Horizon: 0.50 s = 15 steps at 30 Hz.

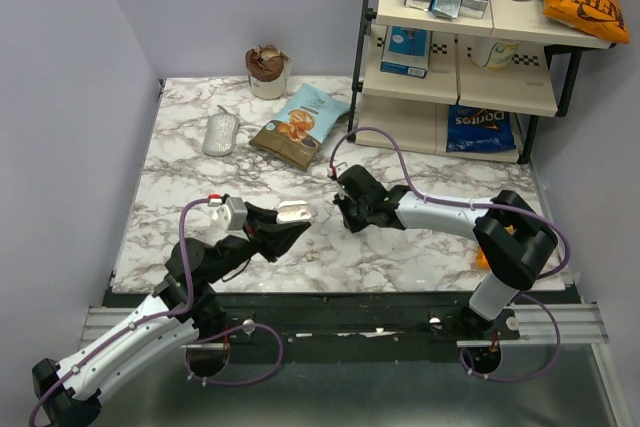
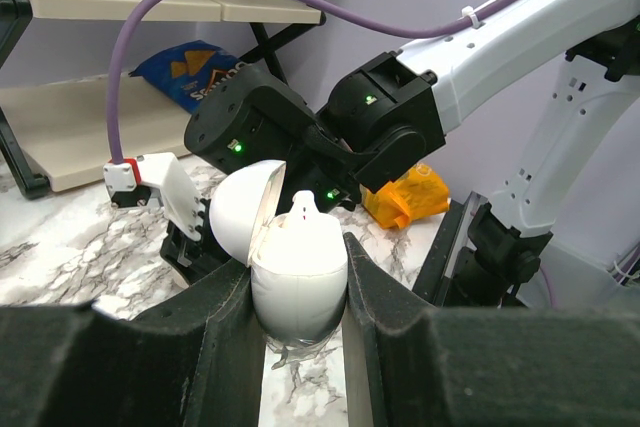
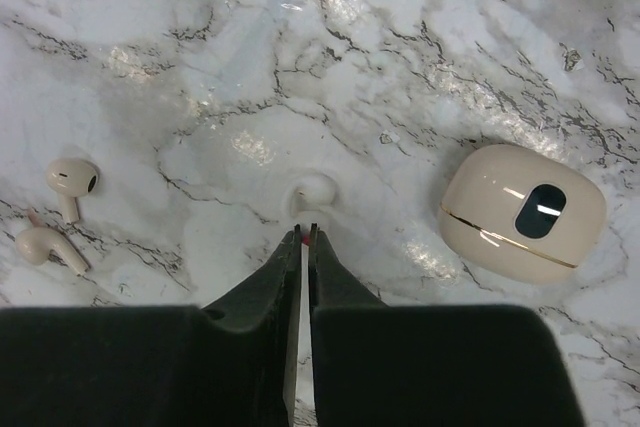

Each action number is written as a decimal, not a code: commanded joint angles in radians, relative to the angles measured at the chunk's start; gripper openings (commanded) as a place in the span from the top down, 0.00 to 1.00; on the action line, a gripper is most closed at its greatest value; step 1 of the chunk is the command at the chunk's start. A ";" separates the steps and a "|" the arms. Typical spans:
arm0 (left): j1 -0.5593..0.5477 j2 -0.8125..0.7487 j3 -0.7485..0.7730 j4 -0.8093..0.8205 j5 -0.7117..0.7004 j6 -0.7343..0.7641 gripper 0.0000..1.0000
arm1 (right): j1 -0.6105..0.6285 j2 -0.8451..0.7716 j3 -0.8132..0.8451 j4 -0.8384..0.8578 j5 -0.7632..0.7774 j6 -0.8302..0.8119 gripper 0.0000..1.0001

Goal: Insert the wireless bluetooth earbuds into the charging case
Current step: Adjust the earbud at the center of the board.

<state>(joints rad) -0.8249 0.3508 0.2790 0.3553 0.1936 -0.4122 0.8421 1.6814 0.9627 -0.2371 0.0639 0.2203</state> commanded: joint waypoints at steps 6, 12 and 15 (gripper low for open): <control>-0.003 -0.001 -0.011 0.016 -0.008 -0.007 1.00 | -0.020 0.003 -0.016 -0.027 0.056 0.007 0.66; -0.003 0.002 -0.012 0.020 -0.008 -0.005 1.00 | -0.020 -0.034 -0.012 -0.030 0.027 0.005 0.55; -0.003 0.002 -0.012 0.022 -0.005 -0.008 1.00 | -0.020 -0.058 -0.001 -0.031 0.010 0.007 0.52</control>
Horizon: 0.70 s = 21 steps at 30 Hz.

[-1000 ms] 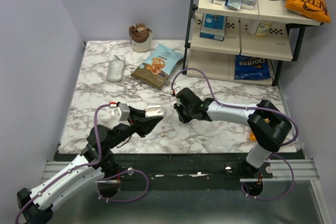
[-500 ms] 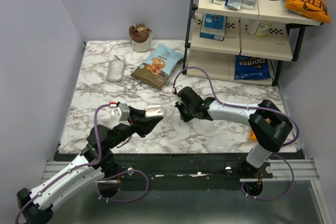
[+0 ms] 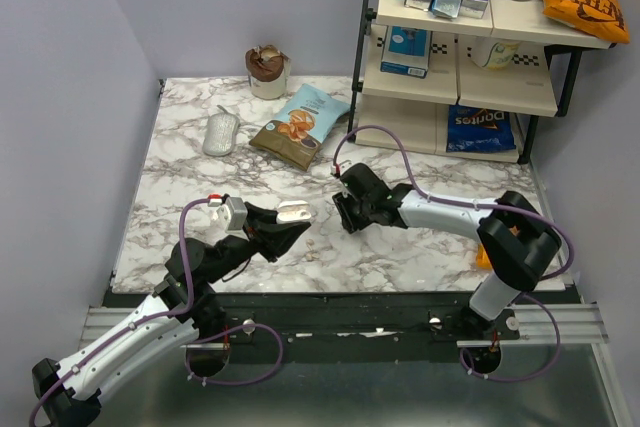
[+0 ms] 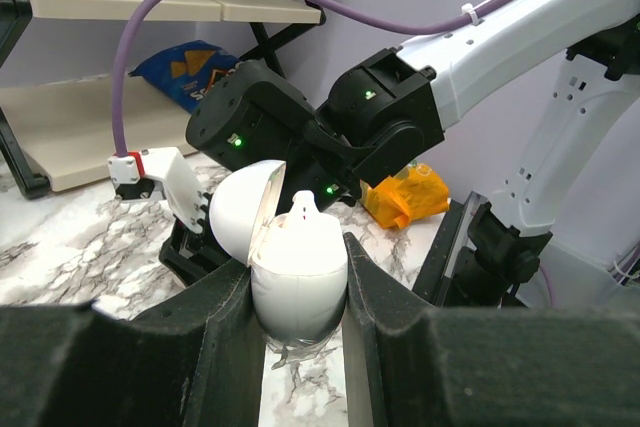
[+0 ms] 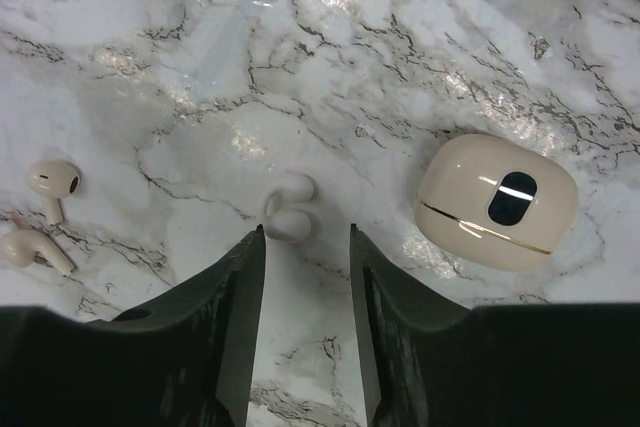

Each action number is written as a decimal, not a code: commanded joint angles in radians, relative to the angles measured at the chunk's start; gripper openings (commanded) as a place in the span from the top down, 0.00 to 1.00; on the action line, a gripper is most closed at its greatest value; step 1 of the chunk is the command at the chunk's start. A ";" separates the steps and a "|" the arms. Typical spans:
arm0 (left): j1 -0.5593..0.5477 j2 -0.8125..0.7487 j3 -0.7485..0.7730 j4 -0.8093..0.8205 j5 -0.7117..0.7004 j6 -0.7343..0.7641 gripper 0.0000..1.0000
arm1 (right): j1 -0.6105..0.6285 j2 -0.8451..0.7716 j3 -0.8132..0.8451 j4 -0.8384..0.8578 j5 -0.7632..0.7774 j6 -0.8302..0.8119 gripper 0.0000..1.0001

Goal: Insert the wireless bluetooth earbuds into the charging case
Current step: Adjust the earbud at the center of the board.

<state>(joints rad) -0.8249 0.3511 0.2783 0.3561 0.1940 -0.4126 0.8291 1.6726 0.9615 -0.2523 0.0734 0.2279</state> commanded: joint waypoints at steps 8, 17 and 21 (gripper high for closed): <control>-0.003 0.000 -0.013 0.023 -0.007 -0.006 1.00 | 0.002 -0.039 0.057 -0.038 -0.049 0.019 0.48; -0.005 -0.003 -0.013 0.021 -0.007 -0.008 1.00 | 0.021 0.027 0.091 -0.035 -0.118 0.054 0.48; -0.006 -0.003 -0.013 0.020 -0.007 -0.006 1.00 | 0.024 0.036 0.097 -0.031 -0.130 0.053 0.48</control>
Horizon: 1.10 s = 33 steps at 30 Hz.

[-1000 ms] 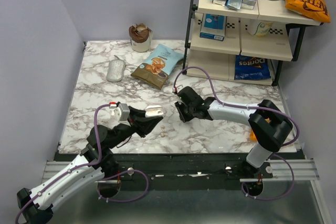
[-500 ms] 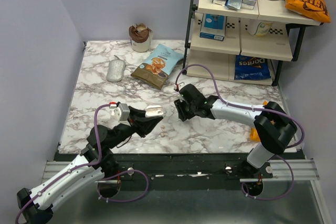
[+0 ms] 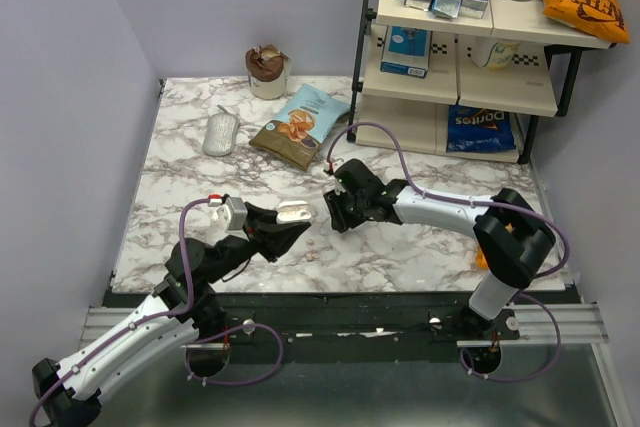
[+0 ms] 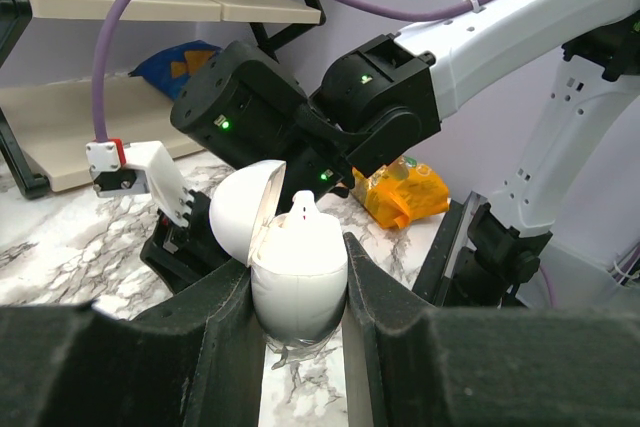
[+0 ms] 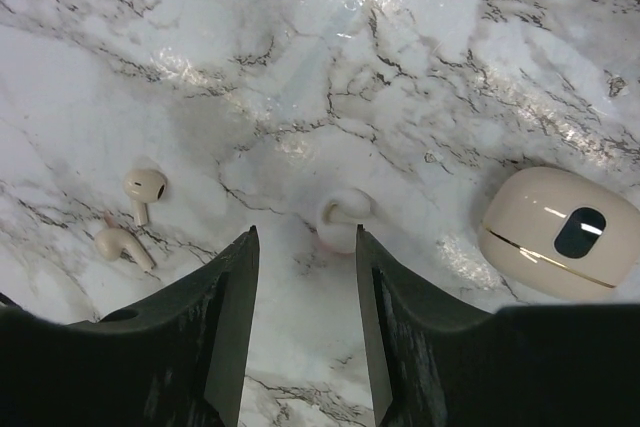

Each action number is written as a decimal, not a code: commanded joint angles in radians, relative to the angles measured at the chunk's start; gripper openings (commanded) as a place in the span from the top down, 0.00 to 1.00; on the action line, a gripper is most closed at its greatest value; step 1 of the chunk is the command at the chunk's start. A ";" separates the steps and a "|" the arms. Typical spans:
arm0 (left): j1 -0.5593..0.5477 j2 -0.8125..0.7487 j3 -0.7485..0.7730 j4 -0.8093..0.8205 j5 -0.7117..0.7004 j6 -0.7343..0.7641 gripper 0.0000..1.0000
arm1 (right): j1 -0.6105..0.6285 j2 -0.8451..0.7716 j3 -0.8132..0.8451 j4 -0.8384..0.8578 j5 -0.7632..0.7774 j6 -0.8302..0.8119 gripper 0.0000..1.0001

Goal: Insert the wireless bluetooth earbuds into the charging case
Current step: Adjust the earbud at the center of the board.

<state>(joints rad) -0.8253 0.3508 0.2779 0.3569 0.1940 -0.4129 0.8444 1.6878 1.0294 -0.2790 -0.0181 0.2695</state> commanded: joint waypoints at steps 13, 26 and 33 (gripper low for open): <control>-0.011 -0.007 -0.011 0.013 -0.008 -0.006 1.00 | 0.008 0.059 0.029 -0.006 -0.040 0.011 0.48; -0.012 -0.004 -0.014 0.014 -0.013 -0.006 1.00 | 0.010 0.073 0.008 -0.020 0.003 0.023 0.48; -0.014 -0.006 -0.016 0.014 -0.014 -0.007 1.00 | 0.008 0.084 -0.012 -0.028 0.050 0.036 0.48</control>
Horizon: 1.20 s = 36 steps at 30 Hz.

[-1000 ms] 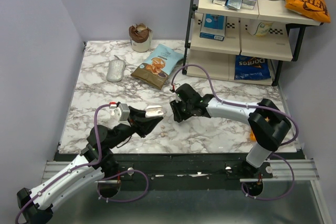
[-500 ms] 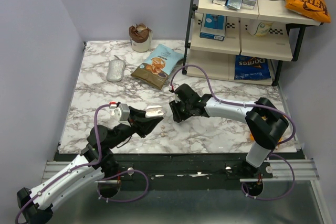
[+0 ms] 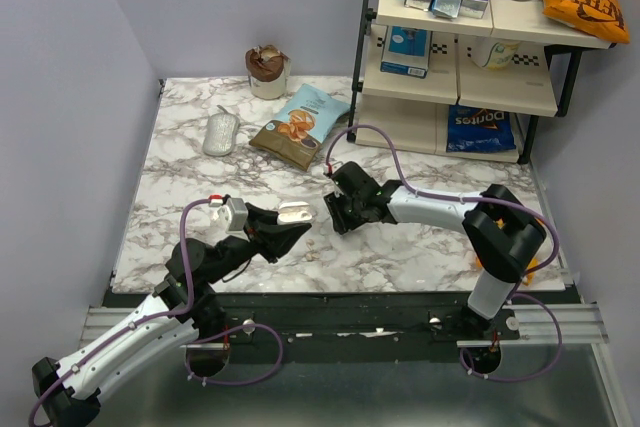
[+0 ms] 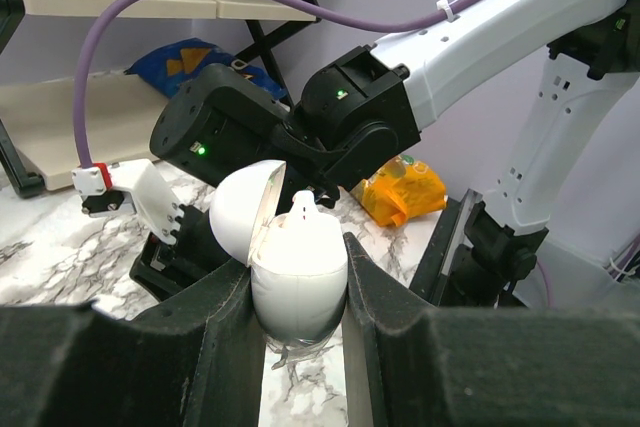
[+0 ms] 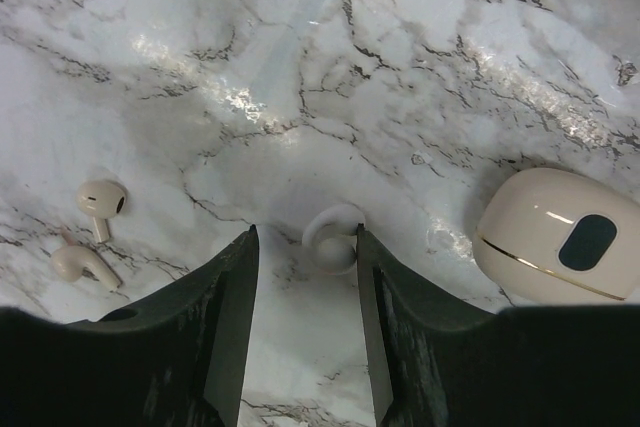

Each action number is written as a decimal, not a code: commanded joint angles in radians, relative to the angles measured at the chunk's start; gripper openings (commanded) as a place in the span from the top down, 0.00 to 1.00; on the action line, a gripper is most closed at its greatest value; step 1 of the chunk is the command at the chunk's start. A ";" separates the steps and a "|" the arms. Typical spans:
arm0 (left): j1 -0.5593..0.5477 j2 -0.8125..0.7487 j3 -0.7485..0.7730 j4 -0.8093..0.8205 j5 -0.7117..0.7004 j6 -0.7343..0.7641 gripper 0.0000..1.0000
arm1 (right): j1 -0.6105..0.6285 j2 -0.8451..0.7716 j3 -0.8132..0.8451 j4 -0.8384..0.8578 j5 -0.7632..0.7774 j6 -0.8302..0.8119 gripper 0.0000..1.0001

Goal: Insert the wireless bluetooth earbuds into the charging case
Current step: Adjust the earbud at the center of the board.

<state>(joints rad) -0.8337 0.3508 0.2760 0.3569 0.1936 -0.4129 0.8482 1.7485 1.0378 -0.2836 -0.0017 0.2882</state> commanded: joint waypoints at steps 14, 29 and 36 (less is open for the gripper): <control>-0.008 -0.009 -0.014 0.011 -0.014 -0.007 1.00 | -0.005 0.016 -0.021 -0.043 0.127 0.037 0.56; -0.012 -0.006 -0.014 0.016 -0.014 -0.007 1.00 | -0.006 -0.096 -0.038 -0.009 0.059 0.003 0.43; -0.012 -0.010 -0.012 0.013 -0.017 -0.006 1.00 | 0.025 -0.087 0.014 -0.019 0.016 0.000 0.43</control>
<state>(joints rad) -0.8402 0.3508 0.2722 0.3569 0.1932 -0.4129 0.8513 1.6566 1.0103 -0.3031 0.0616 0.3038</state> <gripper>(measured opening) 0.374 0.567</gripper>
